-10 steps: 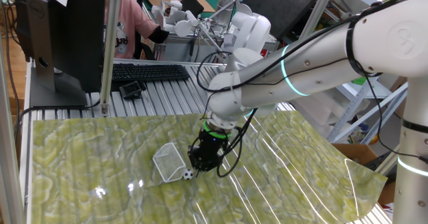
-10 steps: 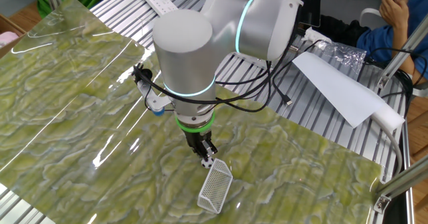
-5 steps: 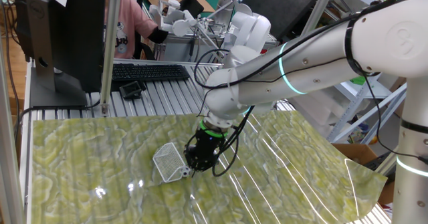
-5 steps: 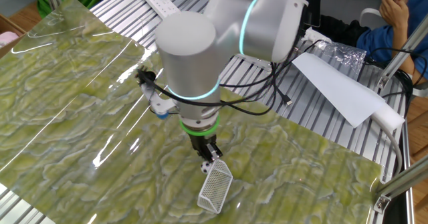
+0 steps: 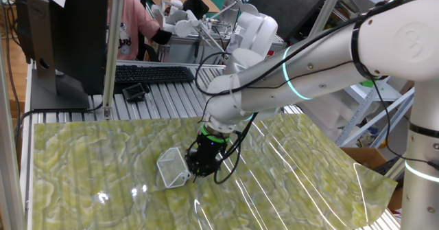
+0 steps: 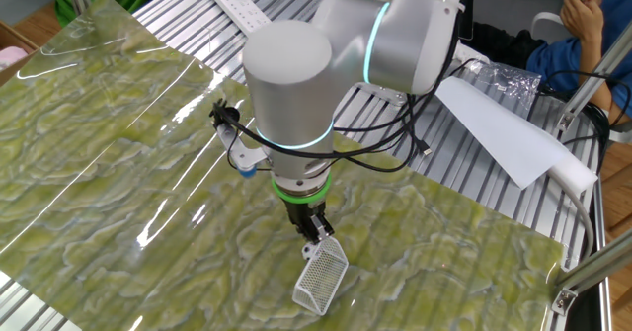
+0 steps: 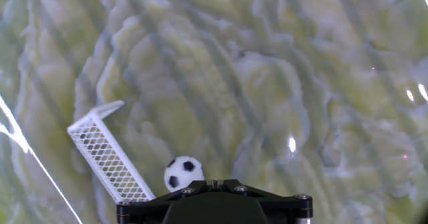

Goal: Push the soccer ball into the goal

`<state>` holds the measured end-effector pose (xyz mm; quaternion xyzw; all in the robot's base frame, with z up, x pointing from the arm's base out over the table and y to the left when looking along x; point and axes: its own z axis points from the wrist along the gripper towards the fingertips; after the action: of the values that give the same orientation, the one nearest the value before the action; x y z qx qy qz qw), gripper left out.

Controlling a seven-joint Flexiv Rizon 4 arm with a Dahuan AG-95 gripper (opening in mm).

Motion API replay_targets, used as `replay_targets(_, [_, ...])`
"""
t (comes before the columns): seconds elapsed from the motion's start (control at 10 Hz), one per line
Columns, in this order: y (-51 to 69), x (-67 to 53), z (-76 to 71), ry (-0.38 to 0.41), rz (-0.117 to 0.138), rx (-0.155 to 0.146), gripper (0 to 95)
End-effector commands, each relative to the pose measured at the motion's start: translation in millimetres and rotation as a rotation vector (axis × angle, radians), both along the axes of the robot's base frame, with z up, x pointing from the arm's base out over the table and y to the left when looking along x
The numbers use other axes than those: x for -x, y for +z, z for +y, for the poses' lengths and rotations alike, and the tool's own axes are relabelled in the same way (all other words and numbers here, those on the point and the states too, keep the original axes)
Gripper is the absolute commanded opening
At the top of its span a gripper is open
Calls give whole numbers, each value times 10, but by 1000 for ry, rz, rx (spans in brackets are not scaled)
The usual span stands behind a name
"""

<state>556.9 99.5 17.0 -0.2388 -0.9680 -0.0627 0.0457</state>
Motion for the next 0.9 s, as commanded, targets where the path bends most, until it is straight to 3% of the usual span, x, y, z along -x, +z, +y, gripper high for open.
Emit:
replay_targets(0.1, [13,-43,30,-12,1,-30,0])
replay_targets(0.3, [39,-138,61,-26,1,-63,0])
replay_targets(0.4, [42,-175,74,-41,5,-100,0])
replay_targets(0.5, [39,-185,78,-54,6,-116,0])
replay_targets(0.7, [11,-196,88,-58,1,-114,0])
replay_targets(0.9, [-2,-207,94,-72,6,-144,0])
